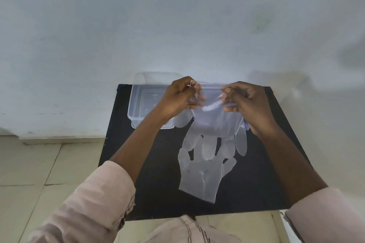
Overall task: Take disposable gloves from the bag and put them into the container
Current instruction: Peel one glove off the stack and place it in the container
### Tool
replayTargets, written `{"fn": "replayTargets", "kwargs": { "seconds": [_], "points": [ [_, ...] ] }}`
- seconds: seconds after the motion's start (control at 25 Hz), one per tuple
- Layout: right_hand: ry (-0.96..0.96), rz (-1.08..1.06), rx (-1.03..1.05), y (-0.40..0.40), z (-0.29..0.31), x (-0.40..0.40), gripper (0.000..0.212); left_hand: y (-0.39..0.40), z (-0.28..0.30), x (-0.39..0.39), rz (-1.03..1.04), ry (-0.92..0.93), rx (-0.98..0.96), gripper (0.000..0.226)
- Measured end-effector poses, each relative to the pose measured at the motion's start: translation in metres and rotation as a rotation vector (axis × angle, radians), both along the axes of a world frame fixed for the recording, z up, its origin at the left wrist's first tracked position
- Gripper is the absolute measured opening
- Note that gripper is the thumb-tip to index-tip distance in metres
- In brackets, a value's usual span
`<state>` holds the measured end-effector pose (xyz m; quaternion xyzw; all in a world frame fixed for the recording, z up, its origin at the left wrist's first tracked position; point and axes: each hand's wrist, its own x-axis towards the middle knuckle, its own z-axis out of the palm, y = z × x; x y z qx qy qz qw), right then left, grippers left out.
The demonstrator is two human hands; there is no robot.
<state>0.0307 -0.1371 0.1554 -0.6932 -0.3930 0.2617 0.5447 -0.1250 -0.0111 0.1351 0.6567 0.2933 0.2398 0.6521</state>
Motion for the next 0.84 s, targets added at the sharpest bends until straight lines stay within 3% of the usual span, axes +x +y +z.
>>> {"fn": "replayTargets", "kwargs": {
  "seconds": [0.4,0.84],
  "points": [
    [0.134,0.152,-0.054,0.086,-0.02,0.031,0.017,0.068,0.002,0.002,0.196,0.138,-0.01,0.022],
    [0.375,0.123,-0.033,0.211,-0.036,-0.006,0.026,0.183,-0.015,-0.033,0.22,0.104,-0.104,0.019]
  ]
}}
